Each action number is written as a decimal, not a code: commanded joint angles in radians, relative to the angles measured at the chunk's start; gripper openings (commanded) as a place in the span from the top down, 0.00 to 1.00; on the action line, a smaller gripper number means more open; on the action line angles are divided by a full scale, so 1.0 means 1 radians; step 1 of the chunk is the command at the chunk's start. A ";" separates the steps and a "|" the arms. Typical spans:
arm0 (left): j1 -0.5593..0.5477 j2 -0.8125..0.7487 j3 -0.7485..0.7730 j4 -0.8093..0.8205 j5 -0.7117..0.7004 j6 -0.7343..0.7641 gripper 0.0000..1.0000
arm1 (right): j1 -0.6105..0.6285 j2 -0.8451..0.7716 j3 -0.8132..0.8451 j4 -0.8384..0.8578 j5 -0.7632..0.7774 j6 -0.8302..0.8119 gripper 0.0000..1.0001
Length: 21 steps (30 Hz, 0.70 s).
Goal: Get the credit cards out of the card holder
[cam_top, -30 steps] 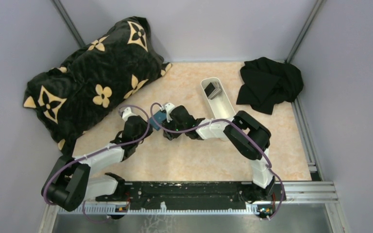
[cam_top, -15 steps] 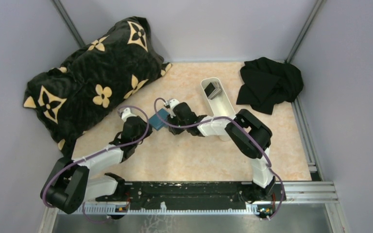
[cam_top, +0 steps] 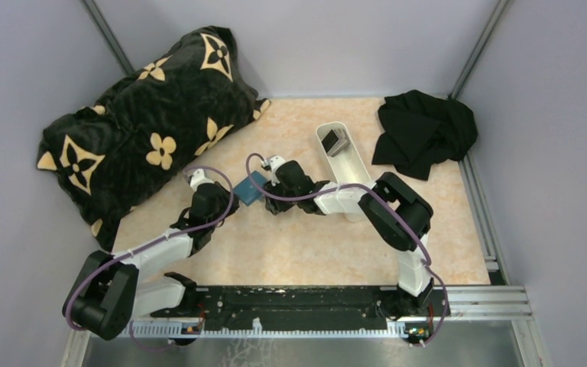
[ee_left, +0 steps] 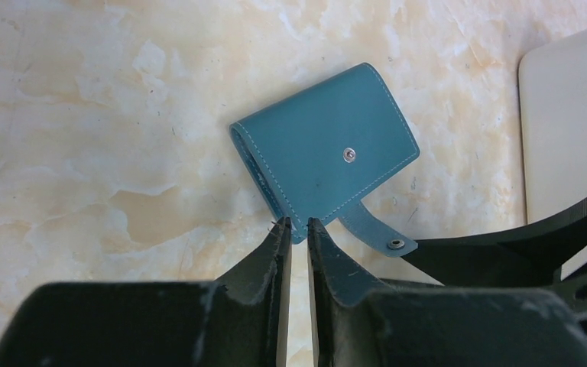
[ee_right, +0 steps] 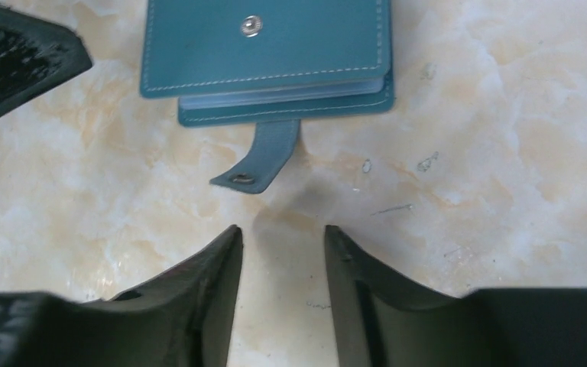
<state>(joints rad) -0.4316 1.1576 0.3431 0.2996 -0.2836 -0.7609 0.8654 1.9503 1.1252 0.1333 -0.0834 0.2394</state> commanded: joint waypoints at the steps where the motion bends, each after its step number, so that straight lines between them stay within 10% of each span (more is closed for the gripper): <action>1: 0.005 0.010 -0.010 0.025 0.015 0.017 0.81 | -0.001 -0.071 -0.009 0.015 -0.058 0.016 0.50; 21: 0.023 -0.001 -0.027 0.022 0.016 0.018 0.81 | 0.005 0.069 0.230 -0.129 -0.041 -0.050 0.45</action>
<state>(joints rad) -0.4175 1.1725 0.3275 0.3073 -0.2699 -0.7574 0.8658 1.9923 1.2842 0.0280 -0.1280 0.2157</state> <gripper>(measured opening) 0.190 0.549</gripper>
